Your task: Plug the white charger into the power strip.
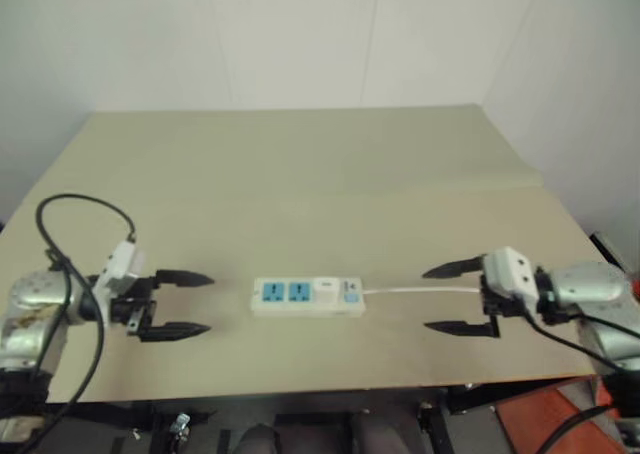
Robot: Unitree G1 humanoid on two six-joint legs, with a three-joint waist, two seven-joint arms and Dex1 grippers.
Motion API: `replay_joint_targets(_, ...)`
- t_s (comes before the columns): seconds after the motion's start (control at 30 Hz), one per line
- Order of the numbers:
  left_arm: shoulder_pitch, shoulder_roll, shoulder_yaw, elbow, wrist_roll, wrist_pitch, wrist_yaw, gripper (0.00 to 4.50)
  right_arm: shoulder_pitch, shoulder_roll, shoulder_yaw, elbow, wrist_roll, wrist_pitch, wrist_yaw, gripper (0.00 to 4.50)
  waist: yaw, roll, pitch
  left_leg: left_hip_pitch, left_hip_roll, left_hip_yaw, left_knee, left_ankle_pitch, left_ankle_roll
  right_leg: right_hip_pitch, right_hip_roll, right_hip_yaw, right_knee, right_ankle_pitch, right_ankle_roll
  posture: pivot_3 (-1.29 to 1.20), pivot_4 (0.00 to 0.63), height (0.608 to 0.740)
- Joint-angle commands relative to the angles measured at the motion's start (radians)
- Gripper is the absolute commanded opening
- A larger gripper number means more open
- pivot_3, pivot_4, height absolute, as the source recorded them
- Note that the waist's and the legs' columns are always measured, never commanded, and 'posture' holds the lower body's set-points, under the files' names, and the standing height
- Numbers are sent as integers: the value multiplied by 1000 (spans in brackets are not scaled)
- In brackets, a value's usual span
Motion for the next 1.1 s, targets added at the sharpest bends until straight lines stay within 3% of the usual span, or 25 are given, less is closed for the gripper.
replay_joint_targets(0.03,7,14,43,-26,-12,-12,-2,4500,36,-28,-63,-62,39,24,-2,4474,0,0,0,0,0,0,0,0,0,0,0,0,0,0,0,0,150,740)
replay_joint_targets(0.6,-11,-44,30,-16,32,-62,54,4500,157,-50,-170,-124,32,66,-77,4474,4,0,0,0,0,1,0,0,0,0,0,0,0,0,0,0,150,740)
replay_joint_targets(1.1,-20,-80,12,-6,58,-87,70,4500,187,-52,-183,-156,32,89,-93,4474,4,0,0,0,0,1,1,0,0,1,0,1,1,0,0,0,150,740)
